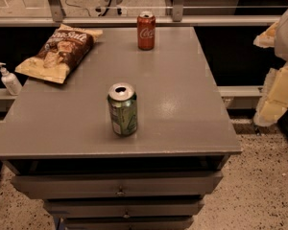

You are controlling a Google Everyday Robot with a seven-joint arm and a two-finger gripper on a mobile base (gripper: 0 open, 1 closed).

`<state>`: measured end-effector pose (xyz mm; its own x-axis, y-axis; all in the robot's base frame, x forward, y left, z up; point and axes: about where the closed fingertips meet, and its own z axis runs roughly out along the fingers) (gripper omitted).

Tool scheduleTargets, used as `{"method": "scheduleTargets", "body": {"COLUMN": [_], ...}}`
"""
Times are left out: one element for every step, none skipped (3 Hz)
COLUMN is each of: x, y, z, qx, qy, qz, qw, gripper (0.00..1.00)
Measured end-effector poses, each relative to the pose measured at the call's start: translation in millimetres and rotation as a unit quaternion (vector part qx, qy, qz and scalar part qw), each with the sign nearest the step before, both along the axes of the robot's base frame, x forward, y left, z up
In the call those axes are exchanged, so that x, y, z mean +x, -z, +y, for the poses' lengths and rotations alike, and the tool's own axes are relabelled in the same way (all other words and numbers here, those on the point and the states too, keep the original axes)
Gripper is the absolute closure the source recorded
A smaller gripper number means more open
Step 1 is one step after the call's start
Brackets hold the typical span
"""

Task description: Knock coke can over

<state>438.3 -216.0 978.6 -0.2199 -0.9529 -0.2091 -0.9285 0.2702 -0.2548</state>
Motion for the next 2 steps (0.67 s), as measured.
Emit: {"method": "scheduleTargets", "body": {"x": [0.0, 5.7], "y": [0.0, -0.7], "z": [0.0, -1.0], "qx": [0.000, 0.008], "qy": [0.000, 0.005], "qz": [0.000, -0.009], "qw": [1.0000, 0.9999], "gripper": [0.00, 0.00]}}
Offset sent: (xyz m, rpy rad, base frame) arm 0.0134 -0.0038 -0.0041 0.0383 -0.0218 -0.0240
